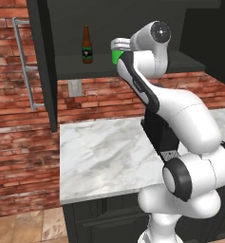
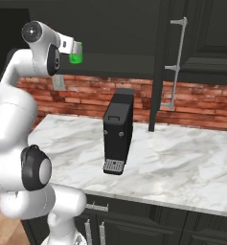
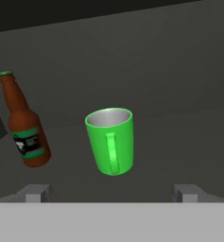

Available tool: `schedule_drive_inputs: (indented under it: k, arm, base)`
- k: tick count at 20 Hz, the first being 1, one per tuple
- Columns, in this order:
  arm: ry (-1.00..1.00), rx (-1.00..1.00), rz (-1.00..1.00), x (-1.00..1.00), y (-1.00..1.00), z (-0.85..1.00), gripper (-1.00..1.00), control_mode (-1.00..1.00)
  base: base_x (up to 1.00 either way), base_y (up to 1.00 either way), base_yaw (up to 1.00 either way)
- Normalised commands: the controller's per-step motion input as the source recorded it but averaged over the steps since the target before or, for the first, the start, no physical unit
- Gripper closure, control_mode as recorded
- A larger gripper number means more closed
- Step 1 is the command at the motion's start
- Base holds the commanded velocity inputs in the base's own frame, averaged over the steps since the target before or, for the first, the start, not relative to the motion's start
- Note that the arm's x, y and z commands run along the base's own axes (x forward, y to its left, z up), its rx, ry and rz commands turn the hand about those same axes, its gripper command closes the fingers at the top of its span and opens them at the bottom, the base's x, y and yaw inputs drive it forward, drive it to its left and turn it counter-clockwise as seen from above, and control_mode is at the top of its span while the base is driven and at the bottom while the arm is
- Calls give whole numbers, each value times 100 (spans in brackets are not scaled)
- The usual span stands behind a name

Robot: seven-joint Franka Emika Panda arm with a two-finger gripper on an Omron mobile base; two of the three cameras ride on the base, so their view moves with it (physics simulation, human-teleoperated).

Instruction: Open the cabinet directly in front. Then move the beer and the mug to the dining counter with the jar on it.

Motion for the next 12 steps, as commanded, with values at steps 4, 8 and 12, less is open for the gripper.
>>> schedule_drive_inputs:
  k: [4, 8, 12]
  arm:
    - [0, 0, 0, 16, 0, -8, -100, -100]
    - [0, 0, 0, 21, 0, -6, -100, -100]
    - [0, 0, 0, 29, 0, -2, -100, -100]
  base:
    - [0, 0, 0]
    - [0, 0, 0]
    - [0, 0, 0]
